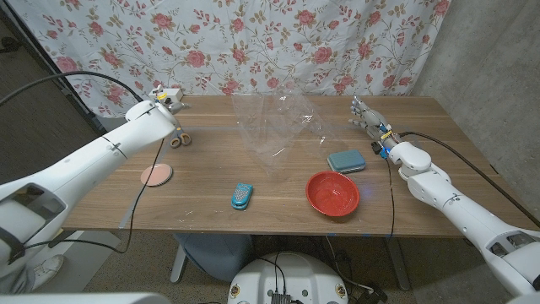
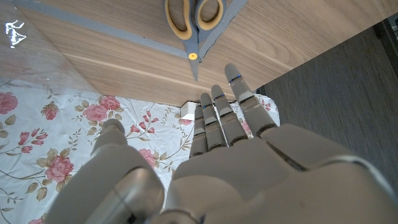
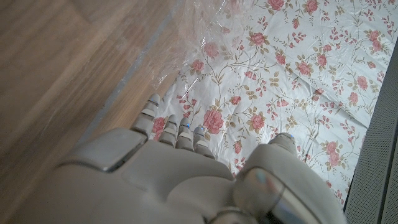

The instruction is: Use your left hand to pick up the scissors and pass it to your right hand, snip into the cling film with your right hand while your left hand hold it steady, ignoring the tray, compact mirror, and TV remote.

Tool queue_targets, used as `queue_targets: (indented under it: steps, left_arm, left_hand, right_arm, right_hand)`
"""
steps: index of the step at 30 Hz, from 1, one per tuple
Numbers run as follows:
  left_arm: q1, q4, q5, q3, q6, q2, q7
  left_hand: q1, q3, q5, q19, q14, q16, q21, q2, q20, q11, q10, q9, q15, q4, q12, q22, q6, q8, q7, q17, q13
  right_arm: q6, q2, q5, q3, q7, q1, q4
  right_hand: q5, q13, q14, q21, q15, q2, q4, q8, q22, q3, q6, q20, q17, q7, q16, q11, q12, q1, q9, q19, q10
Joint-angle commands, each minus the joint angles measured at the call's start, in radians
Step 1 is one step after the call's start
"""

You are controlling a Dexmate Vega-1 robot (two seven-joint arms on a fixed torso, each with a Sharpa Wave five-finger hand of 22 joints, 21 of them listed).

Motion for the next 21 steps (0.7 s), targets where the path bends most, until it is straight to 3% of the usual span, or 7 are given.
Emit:
queue_targets:
  steps: [1, 7, 21]
  left_arm:
    - [-0.026, 0.038, -0.023, 0.006, 0.033, -0.034, 0.027]
    - [-0.019, 0.050, -0.049, -0.013, 0.046, -0.046, 0.043]
    - [-0.044, 0.064, -0.082, -0.007, 0.084, -0.048, 0.056]
  left_hand:
    - [0.005, 0.006, 0.008, -0.030, -0.019, -0.010, -0.013, 0.007, 0.007, 0.003, 0.007, 0.003, 0.003, -0.009, 0.000, 0.002, 0.006, 0.002, 0.011, 0.003, 0.006]
    - [0.019, 0.015, 0.009, -0.025, -0.020, -0.007, -0.012, 0.018, 0.005, 0.014, 0.018, 0.005, 0.007, -0.014, 0.003, 0.003, 0.021, 0.009, 0.025, 0.004, 0.008]
    - [0.031, 0.021, 0.008, -0.007, -0.013, -0.003, -0.005, 0.024, 0.000, 0.019, 0.008, 0.011, 0.014, -0.019, -0.002, 0.006, 0.009, 0.006, 0.022, 0.005, 0.011]
  right_arm:
    - [0.024, 0.005, 0.004, 0.004, 0.010, 0.006, 0.022]
    - [0.012, 0.004, 0.013, 0.007, 0.007, 0.001, 0.016]
    - [0.021, 0.006, 0.013, 0.006, 0.015, 0.004, 0.027]
  right_hand:
    - [-0.004, 0.003, -0.006, 0.005, 0.001, 0.007, -0.004, 0.004, 0.001, -0.003, -0.007, 0.006, -0.001, -0.001, 0.007, 0.007, 0.007, 0.007, 0.003, -0.002, -0.007]
    - [-0.004, 0.003, -0.006, 0.005, 0.001, 0.006, -0.005, 0.005, 0.001, -0.003, -0.006, 0.006, -0.001, -0.001, 0.007, 0.006, 0.006, 0.008, 0.003, -0.003, -0.008]
    - [-0.004, 0.001, -0.006, 0.005, 0.000, 0.006, -0.005, 0.005, 0.001, -0.003, -0.006, 0.006, -0.002, 0.000, 0.007, 0.007, 0.007, 0.007, 0.003, -0.003, -0.008]
